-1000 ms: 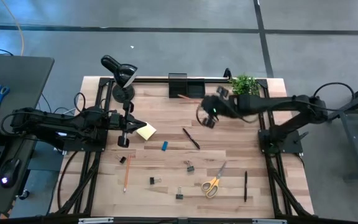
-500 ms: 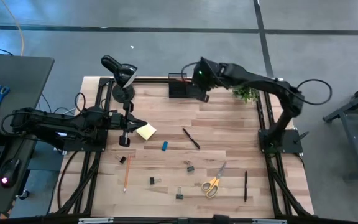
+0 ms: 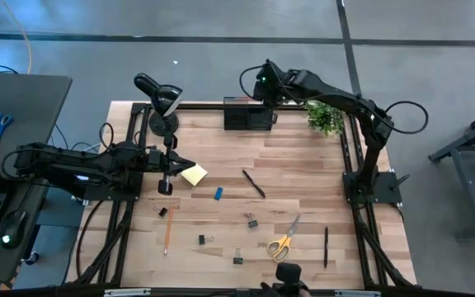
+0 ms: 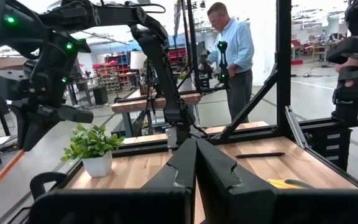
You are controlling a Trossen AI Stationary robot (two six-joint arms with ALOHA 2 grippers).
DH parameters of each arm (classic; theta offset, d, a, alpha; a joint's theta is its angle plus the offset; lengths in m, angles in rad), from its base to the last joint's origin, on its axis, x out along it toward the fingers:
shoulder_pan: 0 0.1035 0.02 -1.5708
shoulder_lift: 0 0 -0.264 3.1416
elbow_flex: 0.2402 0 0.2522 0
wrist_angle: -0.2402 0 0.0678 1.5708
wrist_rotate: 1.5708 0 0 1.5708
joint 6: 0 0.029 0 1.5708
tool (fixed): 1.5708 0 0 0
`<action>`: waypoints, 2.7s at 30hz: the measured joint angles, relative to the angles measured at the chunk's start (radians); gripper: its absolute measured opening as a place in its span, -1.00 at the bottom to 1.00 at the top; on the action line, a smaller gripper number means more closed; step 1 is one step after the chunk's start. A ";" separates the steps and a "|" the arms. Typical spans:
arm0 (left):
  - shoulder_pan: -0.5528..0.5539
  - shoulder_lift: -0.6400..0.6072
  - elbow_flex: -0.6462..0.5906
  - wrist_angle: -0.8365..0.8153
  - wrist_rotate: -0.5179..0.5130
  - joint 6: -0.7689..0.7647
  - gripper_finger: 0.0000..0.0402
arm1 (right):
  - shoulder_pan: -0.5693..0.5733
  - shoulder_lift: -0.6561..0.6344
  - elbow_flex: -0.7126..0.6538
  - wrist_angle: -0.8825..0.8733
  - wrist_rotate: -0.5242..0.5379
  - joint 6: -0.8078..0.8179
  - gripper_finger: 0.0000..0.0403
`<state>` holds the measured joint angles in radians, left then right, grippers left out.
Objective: Pick and place office supplies into organizer
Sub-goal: Put the orange pencil into the black desk organizer
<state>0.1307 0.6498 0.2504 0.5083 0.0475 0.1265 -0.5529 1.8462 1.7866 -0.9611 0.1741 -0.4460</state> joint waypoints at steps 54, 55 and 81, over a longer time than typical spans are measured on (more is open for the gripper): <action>0.000 0.000 0.000 0.006 0.000 0.000 -1.00 | -0.030 0.074 0.000 0.070 -0.077 -0.174 -0.94; 0.000 0.000 0.000 0.006 0.000 0.000 -1.00 | -0.030 0.074 0.000 0.070 -0.076 -0.174 -0.94; 0.000 0.000 0.000 -0.006 0.000 0.000 -1.00 | -0.022 0.073 0.000 0.077 -0.077 -0.071 -0.46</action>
<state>0.1307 0.6502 0.2504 0.5022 0.0472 0.1261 -0.5751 1.9190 1.7866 -0.8842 0.0975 -0.5173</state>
